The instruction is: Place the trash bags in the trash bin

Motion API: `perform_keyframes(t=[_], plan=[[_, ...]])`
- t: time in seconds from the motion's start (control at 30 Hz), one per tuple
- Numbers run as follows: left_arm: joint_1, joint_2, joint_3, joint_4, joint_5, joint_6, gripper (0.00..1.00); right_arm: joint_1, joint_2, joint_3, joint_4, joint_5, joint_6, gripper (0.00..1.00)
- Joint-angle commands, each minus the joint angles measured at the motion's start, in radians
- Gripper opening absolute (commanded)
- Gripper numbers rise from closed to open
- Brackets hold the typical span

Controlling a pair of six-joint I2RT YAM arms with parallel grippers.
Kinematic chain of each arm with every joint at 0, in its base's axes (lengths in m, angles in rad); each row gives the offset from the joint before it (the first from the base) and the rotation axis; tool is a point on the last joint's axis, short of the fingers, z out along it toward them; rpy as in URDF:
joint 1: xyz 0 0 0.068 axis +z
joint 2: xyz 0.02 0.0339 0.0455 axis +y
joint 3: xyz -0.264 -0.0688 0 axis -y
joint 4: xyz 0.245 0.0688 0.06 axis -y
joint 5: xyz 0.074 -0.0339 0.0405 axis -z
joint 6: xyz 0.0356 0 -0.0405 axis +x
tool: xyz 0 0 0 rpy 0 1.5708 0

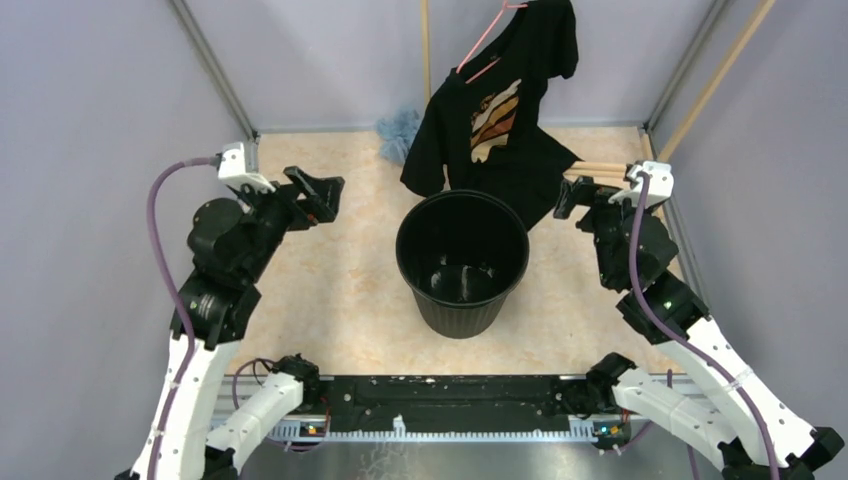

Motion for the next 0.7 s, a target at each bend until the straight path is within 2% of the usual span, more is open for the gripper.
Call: perform_keyframes(t=[0.0, 0.13, 0.33, 0.47, 0.57, 0.67], plan=[[0.005, 0.092, -0.021, -0.017, 0.010, -0.015, 0.99, -0.007, 0.008, -0.046, 0.076, 0.067, -0.020, 0.99], [0.005, 0.200, -0.081, 0.013, 0.010, -0.041, 0.99, -0.008, 0.022, -0.059, 0.092, 0.077, -0.016, 0.99], [0.045, 0.388, -0.177, 0.153, 0.009, -0.112, 0.99, -0.007, 0.007, -0.088, 0.094, 0.068, -0.031, 0.99], [0.149, 0.536, -0.206, 0.291, 0.146, -0.221, 0.99, -0.008, -0.007, -0.089, 0.086, 0.083, -0.041, 0.99], [0.220, 0.672, -0.210, 0.494, 0.295, -0.365, 0.99, -0.007, -0.032, -0.092, 0.088, 0.078, -0.049, 0.99], [0.242, 0.839, -0.169, 0.681, 0.411, -0.494, 0.99, -0.007, -0.062, -0.116, 0.115, 0.047, -0.055, 0.99]])
